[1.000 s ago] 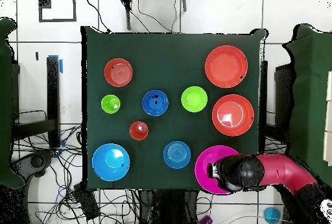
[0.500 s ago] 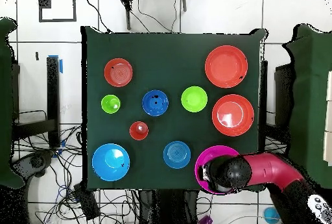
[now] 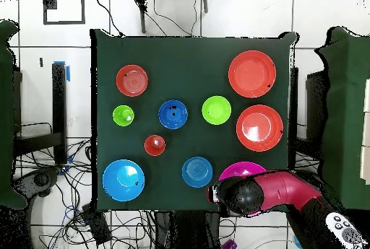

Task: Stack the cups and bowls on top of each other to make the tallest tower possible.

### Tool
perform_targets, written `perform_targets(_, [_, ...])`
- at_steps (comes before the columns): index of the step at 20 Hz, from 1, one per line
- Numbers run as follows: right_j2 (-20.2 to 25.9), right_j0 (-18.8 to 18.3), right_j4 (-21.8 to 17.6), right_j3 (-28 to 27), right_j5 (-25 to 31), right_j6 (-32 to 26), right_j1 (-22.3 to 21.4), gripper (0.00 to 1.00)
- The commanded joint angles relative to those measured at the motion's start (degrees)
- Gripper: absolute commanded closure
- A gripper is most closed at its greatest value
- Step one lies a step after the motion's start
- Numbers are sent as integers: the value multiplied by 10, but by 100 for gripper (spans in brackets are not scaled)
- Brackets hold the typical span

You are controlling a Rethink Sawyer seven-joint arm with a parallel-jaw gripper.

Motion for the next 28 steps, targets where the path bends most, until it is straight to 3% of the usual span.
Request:
perform_targets(1, [-25,35,-4,27,-59,49,13,0])
perform_targets(12, [-60,44,-54,6,-75,22,15,0])
perform_targets(22, [-105,78,-97,-54,-119,52,95,0])
perform_targets(28, [-120,89,-95,-73,-132,43,119,0])
